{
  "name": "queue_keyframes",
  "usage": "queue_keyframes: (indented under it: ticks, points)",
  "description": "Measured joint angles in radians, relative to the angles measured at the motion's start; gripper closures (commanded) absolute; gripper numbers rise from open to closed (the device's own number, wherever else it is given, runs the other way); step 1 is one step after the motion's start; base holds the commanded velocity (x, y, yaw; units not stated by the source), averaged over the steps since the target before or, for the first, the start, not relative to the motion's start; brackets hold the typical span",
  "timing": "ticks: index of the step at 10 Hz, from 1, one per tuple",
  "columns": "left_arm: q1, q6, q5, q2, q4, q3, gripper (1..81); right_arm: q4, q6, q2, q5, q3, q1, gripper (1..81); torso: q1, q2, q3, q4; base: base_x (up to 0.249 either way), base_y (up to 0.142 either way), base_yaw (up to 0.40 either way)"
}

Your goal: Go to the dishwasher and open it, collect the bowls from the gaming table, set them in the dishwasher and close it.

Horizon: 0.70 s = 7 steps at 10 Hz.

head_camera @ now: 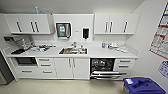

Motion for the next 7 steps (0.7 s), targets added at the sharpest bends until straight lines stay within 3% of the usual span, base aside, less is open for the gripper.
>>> queue_keyframes:
  ticks: [7]
  points:
    - [0.001,0.0,0.001,0.001,0.0,-0.003,81.1,0.0,0.0,0.001,-0.003,0.0,-0.001,81.1,0.0,0.0,0.0,0.0,0.156,0.0,0.0]
